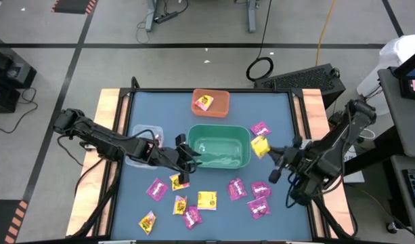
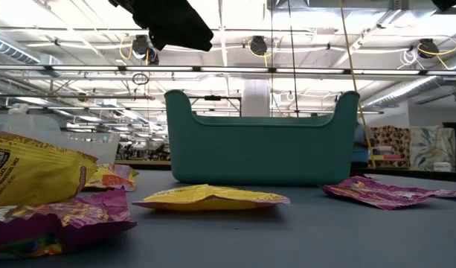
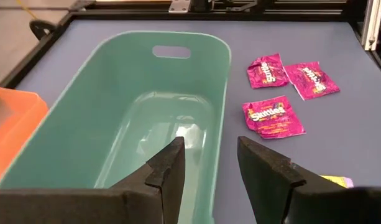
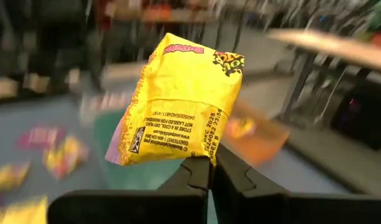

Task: Sort candy
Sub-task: Put the yellow candy into the orange bin

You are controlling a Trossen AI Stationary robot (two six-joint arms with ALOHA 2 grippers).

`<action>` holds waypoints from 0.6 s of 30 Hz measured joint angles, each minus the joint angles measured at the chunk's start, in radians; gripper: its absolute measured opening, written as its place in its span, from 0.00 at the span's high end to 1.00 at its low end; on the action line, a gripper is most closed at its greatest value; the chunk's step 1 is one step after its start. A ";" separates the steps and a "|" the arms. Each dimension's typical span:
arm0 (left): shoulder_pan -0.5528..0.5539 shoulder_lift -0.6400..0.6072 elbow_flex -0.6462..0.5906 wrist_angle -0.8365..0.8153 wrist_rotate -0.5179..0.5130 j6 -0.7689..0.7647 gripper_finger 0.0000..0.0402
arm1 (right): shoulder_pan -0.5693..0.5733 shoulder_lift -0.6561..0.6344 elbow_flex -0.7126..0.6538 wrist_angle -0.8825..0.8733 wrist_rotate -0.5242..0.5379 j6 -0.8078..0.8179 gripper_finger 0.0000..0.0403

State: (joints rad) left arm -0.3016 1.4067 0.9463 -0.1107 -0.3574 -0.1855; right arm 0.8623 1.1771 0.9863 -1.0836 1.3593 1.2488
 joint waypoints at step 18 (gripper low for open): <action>0.013 0.000 0.000 0.105 -0.014 0.045 0.62 | -0.318 -0.441 0.000 0.000 -0.338 -0.451 1.00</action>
State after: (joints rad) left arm -0.2888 1.4071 0.9463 -0.0056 -0.3714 -0.1406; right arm 0.5441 0.7359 0.9863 -1.0832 1.0212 0.7974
